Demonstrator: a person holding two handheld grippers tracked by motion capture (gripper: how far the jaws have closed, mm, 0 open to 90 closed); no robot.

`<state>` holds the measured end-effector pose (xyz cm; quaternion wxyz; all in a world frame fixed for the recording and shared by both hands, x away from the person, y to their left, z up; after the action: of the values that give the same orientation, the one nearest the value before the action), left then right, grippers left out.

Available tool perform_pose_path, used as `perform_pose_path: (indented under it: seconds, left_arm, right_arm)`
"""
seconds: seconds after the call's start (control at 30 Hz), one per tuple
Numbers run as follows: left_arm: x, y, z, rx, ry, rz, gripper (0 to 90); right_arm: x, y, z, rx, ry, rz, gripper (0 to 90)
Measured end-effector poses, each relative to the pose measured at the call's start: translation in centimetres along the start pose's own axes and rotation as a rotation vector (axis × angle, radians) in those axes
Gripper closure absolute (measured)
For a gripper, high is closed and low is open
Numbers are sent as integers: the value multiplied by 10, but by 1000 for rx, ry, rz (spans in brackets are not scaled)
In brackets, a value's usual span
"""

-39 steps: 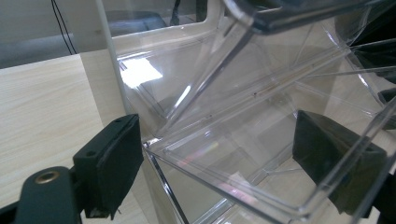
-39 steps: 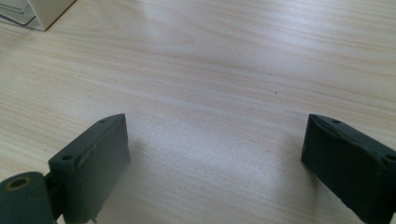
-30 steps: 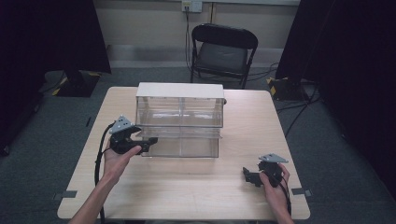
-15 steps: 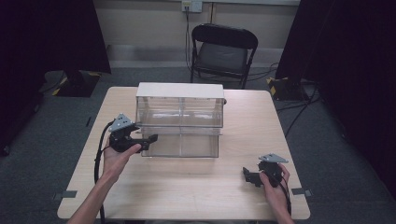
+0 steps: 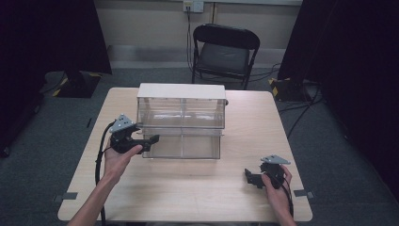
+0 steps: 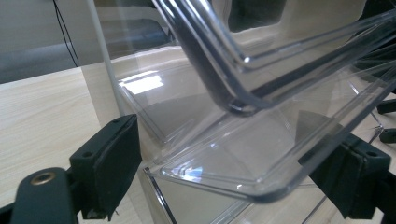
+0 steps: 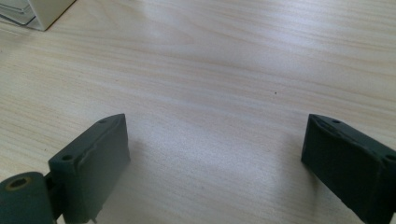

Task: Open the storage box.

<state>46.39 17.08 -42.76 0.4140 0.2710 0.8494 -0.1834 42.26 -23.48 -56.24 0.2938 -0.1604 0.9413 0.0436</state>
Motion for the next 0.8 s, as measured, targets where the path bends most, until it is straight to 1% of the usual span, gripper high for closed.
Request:
perform_pose_path:
  seconds: [0.27,0.43,0.6,0.73,0.8]
  left_arm:
    - [-2,0,0,-1,-5,0,141]
    - [-6,-2,-2,-1,0,12,96]
    - [-7,-2,-2,-2,1,16,91]
    - [-8,-3,0,6,-6,9,74]
    - [-8,-3,0,3,-9,7,69]
  right_arm:
    - [0,0,0,0,0,0,69]
    - [0,0,0,0,0,0,69]
    - [0,0,0,0,0,-1,69]
    - [0,0,0,0,0,-1,69]
    - [0,0,0,0,0,-1,69]
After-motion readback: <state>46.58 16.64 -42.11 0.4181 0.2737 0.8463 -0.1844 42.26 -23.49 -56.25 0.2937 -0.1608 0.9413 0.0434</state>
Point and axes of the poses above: each handheld gripper's, and its own axes: z roughly forward along the jaws, x roughly out of its underside, y roughly to its left, the point moved 9 cm from there along z, roughly forward along the jaws, and after that the axes turned 12 degrees about y, right-handed, at the moved point
